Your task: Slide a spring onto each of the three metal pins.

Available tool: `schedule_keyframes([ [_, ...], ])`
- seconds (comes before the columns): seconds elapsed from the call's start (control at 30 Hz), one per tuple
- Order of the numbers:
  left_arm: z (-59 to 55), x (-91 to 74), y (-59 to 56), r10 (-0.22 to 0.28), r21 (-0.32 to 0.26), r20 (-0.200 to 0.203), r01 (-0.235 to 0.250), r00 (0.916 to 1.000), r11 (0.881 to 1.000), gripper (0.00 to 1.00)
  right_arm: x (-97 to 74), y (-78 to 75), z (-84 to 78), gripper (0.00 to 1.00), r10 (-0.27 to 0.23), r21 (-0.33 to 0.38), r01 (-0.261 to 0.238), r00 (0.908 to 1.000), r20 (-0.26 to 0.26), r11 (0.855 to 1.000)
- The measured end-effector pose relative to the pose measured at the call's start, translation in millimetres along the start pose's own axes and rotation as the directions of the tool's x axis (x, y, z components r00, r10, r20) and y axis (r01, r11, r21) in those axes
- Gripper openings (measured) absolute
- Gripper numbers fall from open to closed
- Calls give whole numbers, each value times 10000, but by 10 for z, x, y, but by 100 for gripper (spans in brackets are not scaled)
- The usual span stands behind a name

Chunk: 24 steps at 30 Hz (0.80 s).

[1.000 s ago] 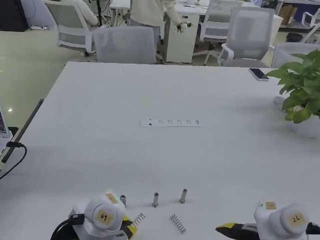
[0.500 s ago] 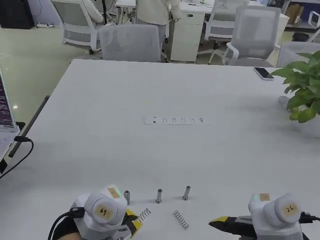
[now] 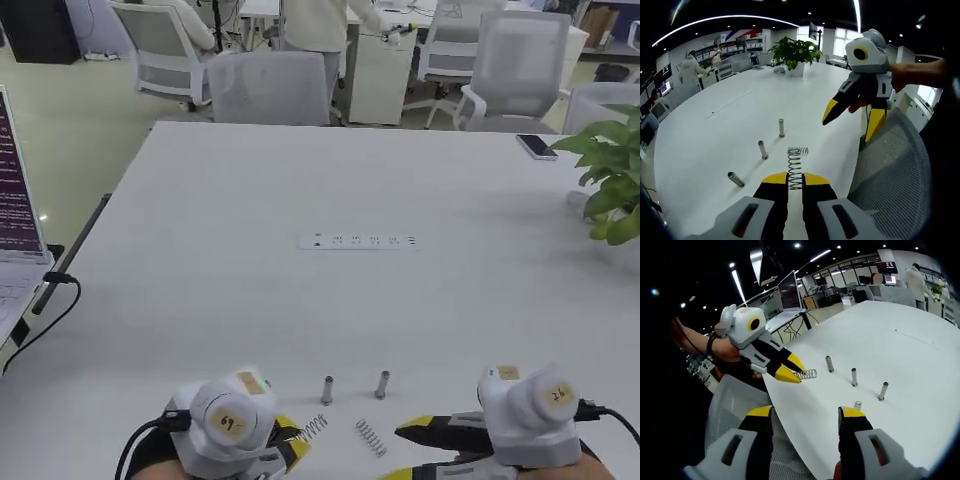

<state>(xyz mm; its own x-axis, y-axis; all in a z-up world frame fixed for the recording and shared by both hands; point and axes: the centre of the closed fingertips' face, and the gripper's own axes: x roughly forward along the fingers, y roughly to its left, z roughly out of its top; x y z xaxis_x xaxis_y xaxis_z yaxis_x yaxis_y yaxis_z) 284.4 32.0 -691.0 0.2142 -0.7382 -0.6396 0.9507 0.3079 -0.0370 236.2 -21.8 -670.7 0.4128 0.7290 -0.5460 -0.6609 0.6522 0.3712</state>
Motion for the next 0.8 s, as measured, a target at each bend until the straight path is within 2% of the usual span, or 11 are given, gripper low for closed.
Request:
schedule_keyframes([
  [0.23, 62, -3, -146, -286, 302, 101, 282, 9995, 9991, 2, 81, 50, 69, 47, 406, -248, -407, 9992, -23, 9989],
  [0.43, 136, -14, -294, -633, 782, 188, 617, 9978, 9950, 2, 113, 70, 106, 43, 668, -438, -672, 9977, -99, 9968],
  [0.63, 158, -18, -378, -792, 1138, 136, 771, 9968, 9905, 2, 127, 78, 133, 39, 867, -524, -872, 9962, -119, 9948],
  [0.8, 218, -32, -457, -964, 1416, 225, 923, 9951, 9856, 2, 140, 82, 128, 36, 1038, -506, -1043, 9945, -140, 9933],
])
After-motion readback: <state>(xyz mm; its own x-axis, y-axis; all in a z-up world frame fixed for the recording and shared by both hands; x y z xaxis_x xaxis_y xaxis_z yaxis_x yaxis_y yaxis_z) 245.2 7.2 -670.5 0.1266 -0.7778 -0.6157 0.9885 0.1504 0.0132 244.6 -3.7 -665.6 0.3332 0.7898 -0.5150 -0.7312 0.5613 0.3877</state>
